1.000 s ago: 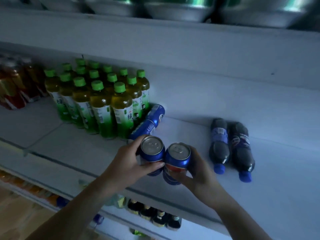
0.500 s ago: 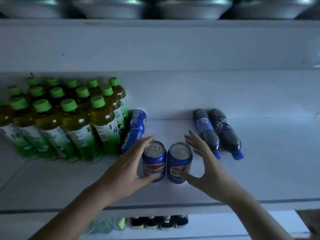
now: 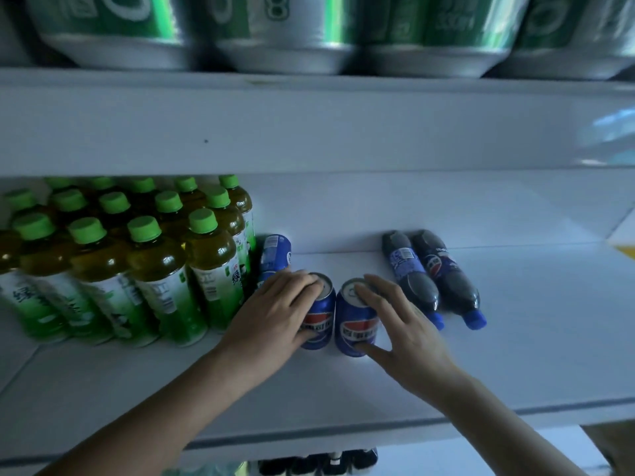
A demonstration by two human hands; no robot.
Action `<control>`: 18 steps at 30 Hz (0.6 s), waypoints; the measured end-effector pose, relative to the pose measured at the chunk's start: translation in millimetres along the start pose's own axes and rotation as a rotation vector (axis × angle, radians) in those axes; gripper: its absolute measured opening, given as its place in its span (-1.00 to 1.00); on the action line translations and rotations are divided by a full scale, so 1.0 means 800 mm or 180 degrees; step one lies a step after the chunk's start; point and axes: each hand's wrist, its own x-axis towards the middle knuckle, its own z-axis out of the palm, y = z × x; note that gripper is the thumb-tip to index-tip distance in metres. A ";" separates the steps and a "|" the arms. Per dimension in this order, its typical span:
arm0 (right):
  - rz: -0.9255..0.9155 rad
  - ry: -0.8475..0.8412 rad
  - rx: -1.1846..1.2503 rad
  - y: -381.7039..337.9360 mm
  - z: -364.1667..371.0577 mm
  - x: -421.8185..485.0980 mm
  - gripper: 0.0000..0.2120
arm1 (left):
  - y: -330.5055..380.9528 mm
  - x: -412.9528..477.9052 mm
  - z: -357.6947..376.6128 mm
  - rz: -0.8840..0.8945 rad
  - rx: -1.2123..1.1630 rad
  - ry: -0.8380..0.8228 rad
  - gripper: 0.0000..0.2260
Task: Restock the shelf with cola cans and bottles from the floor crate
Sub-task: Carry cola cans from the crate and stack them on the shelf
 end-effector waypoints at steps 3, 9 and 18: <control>0.0060 0.0025 0.0001 0.011 0.011 0.028 -0.23 | -0.013 0.026 0.007 -0.0051 0.0101 -0.0158 -0.38; 0.0302 -0.0052 -0.0164 0.037 0.034 0.081 -0.23 | -0.044 0.075 0.031 -0.0329 0.0014 -0.0486 -0.47; 0.0309 -0.0317 -0.0389 0.063 0.046 0.148 -0.20 | -0.068 0.117 0.056 -0.0704 0.0355 -0.0593 -0.51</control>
